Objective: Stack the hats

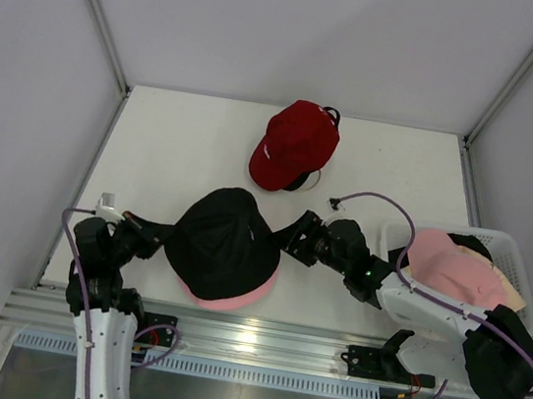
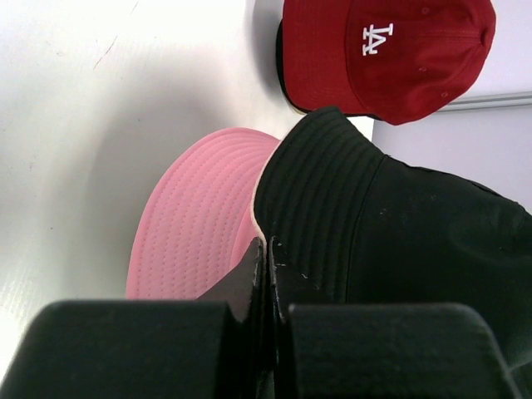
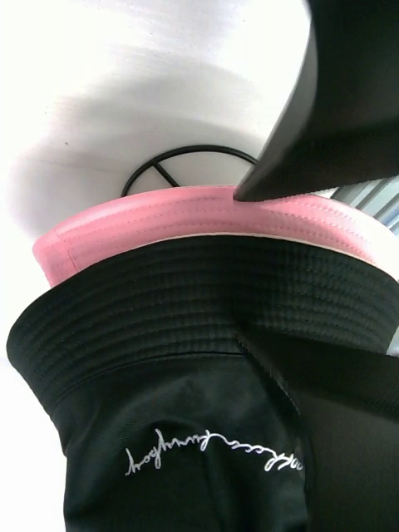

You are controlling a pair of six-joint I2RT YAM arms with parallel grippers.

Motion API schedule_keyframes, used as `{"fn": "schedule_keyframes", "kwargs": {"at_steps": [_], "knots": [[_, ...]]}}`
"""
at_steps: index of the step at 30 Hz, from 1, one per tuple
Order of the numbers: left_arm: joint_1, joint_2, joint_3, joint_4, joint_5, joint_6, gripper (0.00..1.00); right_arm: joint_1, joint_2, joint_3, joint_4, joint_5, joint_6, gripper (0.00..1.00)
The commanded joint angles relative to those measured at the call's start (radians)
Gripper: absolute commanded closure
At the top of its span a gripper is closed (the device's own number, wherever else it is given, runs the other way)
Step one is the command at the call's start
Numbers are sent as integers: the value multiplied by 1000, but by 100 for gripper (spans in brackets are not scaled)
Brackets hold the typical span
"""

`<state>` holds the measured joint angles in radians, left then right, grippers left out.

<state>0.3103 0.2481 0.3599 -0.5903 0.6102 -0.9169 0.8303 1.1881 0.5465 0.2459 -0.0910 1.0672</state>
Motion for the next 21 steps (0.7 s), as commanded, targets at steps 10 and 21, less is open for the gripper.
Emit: {"fn": "schedule_keyframes", "kwargs": {"at_steps": [10, 21], "knots": [[-8, -81, -99, 0, -105, -48, 99, 27, -28, -45, 99, 39, 76, 97], [-108, -61, -157, 12, -326, -23, 99, 38, -48, -102, -3, 175, -10, 100]]}}
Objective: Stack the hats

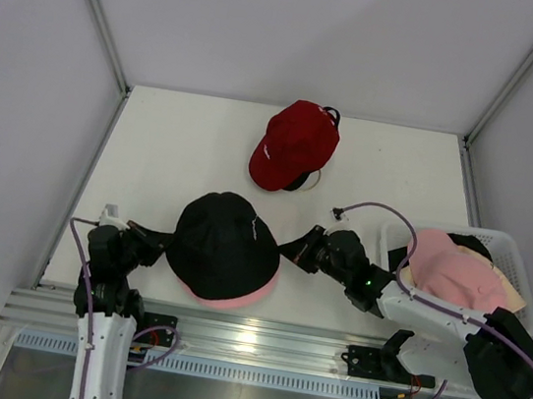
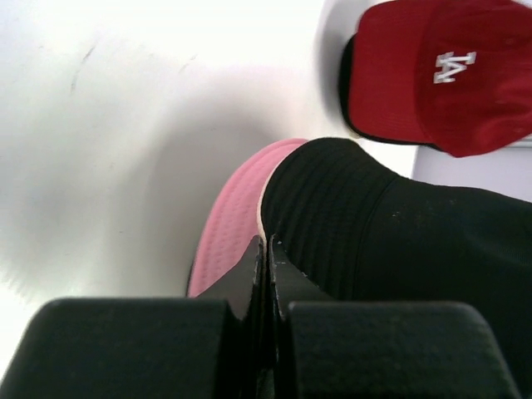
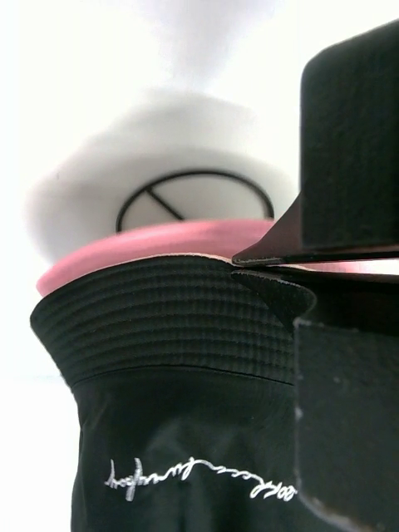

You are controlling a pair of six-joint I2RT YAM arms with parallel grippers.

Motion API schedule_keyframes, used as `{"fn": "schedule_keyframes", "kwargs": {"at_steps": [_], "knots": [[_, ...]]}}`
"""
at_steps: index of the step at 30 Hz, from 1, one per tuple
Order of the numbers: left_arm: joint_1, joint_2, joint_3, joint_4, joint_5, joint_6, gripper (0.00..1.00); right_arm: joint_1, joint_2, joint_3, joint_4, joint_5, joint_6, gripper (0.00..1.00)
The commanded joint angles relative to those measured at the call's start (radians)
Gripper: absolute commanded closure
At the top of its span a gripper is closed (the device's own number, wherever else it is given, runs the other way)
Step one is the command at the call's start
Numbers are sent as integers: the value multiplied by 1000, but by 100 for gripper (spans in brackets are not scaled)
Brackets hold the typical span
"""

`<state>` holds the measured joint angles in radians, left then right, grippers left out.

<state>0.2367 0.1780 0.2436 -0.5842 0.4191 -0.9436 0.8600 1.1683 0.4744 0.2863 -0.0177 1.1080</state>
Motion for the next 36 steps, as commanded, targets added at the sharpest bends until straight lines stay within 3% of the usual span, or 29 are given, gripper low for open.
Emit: {"fn": "schedule_keyframes", "kwargs": {"at_steps": [1, 6, 13, 25, 36], "knots": [[-68, 9, -47, 23, -149, -3, 99, 13, -35, -34, -53, 116, -59, 100], [-190, 15, -116, 92, -256, -37, 99, 88, -41, -48, -111, 261, -160, 100], [-355, 40, -87, 77, -414, -18, 99, 145, 5, -117, -79, 321, -152, 100], [-363, -3, -76, 167, -523, 28, 98, 157, 96, -68, 30, 443, -326, 100], [-364, 225, -125, 411, -499, 34, 99, 157, 382, -11, 238, 485, -330, 100]]}}
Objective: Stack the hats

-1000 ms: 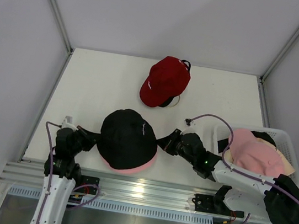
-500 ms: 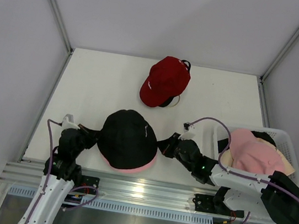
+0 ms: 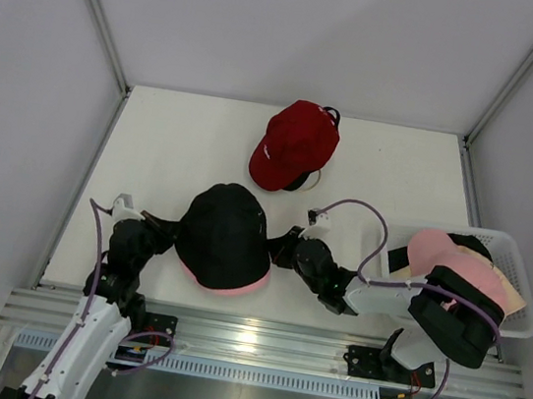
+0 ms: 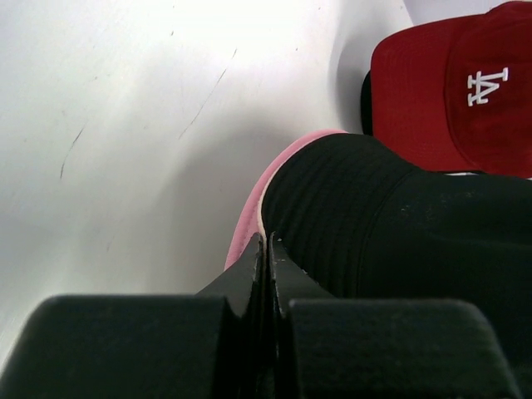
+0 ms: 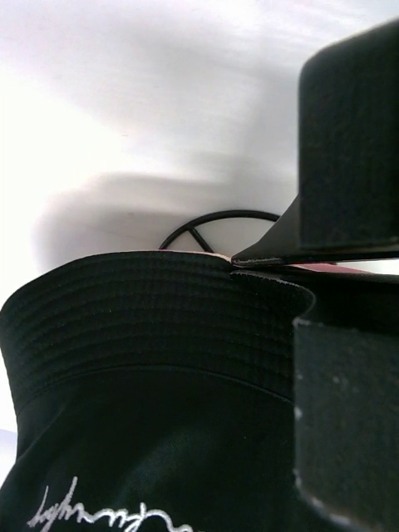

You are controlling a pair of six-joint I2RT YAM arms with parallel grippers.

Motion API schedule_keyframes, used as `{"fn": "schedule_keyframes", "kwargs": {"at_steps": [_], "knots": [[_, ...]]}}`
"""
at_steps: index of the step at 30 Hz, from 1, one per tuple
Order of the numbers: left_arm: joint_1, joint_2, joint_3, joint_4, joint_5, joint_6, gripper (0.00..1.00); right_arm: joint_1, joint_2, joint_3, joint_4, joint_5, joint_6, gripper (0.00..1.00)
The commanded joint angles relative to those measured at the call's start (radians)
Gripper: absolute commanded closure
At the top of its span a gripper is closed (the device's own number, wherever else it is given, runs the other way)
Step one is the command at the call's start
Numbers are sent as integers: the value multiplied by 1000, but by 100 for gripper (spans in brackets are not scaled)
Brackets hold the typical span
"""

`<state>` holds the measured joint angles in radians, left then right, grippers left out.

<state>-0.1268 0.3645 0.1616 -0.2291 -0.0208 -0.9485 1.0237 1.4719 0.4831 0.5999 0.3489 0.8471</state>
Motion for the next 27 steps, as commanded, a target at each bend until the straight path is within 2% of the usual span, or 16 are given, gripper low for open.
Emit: {"fn": "schedule_keyframes", "kwargs": {"at_steps": [1, 4, 7, 10, 11, 12, 13, 14, 15, 18, 19, 23, 24, 25, 27], "knots": [[0, 39, -54, 72, -62, 46, 99, -5, 90, -20, -59, 125, -74, 100], [0, 2, -68, 109, -76, 82, 95, -10, 117, 9, -32, 137, -118, 100], [0, -65, -27, 79, -74, 122, 86, -22, 102, 55, -55, 124, -161, 100], [1, -119, 50, 4, -71, 155, 73, -50, 45, 116, -165, 91, -190, 98], [0, -125, 68, -19, -64, 165, 65, -62, 27, 133, -248, 72, -200, 90], [0, -131, 91, -41, -59, 174, 61, -76, 7, 153, -291, 64, -204, 75], [0, -128, 154, -85, -56, 194, 58, -105, -42, 182, -331, 47, -212, 67], [0, -122, 179, -111, -56, 197, 49, -120, -70, 195, -394, 36, -236, 59], [0, -101, 228, -137, -65, 198, 41, -135, -99, 206, -419, 23, -253, 44], [0, -52, 349, -246, -88, 203, 29, -201, -205, 281, -546, -69, -325, 25], [0, -23, 367, -265, -90, 209, 27, -223, -243, 337, -586, -97, -335, 22], [0, 8, 525, -320, -79, 252, 26, -240, -314, 449, -736, -113, -401, 21], [0, 11, 541, -284, -49, 298, 26, -244, -324, 460, -735, -134, -419, 21], [0, 28, 555, -259, 60, 322, 26, -251, -329, 471, -732, -204, -428, 21], [0, 63, 608, -227, 184, 371, 27, -264, -315, 514, -721, -296, -445, 22]]}}
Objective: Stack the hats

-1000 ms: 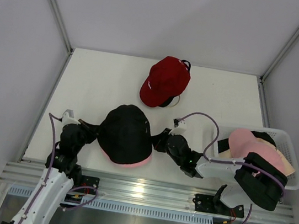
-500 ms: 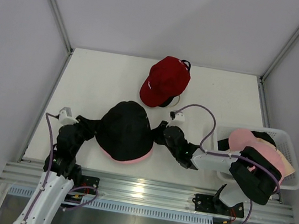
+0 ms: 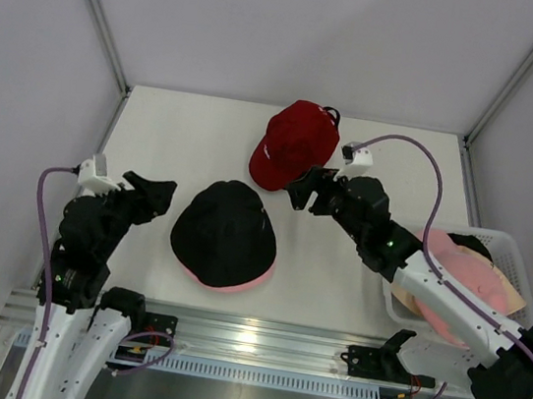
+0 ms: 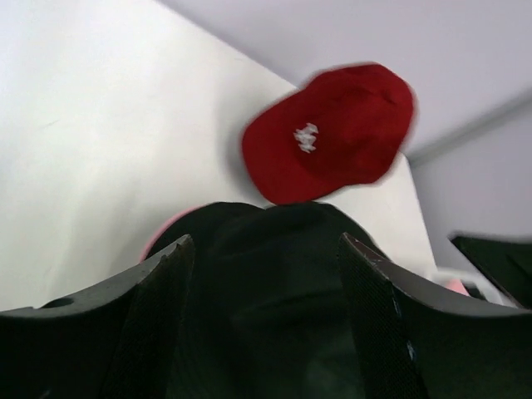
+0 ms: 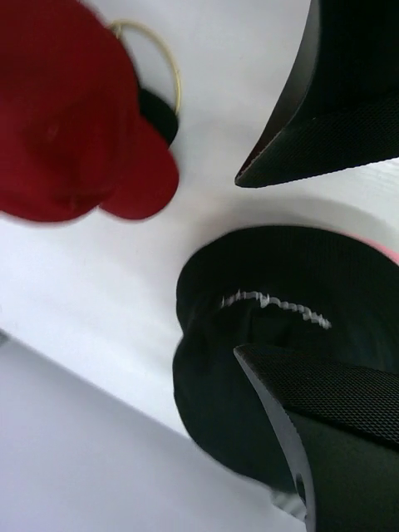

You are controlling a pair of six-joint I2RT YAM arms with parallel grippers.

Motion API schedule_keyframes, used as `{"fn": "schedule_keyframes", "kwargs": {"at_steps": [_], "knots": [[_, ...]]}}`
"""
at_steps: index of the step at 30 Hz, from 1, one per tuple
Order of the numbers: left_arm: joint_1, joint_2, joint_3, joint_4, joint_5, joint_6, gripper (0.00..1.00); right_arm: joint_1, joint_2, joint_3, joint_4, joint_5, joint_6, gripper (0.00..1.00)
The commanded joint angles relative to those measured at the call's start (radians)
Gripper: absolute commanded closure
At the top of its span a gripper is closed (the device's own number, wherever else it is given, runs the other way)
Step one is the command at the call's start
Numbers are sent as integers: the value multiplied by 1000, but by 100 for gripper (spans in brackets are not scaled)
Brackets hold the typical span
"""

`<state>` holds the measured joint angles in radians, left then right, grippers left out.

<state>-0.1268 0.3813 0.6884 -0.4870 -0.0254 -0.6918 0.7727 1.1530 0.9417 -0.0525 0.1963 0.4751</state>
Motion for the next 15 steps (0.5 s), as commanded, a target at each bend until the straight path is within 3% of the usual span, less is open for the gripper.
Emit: {"fn": "schedule_keyframes", "kwargs": {"at_steps": [1, 5, 15], "knots": [[0, 71, 114, 48, 320, 161, 27, -15, 19, 72, -72, -223, -82, 22], [-10, 204, 187, 5, 478, 230, 31, -4, 108, 140, -83, -330, -66, 21], [-103, 254, 177, -96, 619, 408, 31, 40, 258, 189, -21, -429, 2, 15]]}}
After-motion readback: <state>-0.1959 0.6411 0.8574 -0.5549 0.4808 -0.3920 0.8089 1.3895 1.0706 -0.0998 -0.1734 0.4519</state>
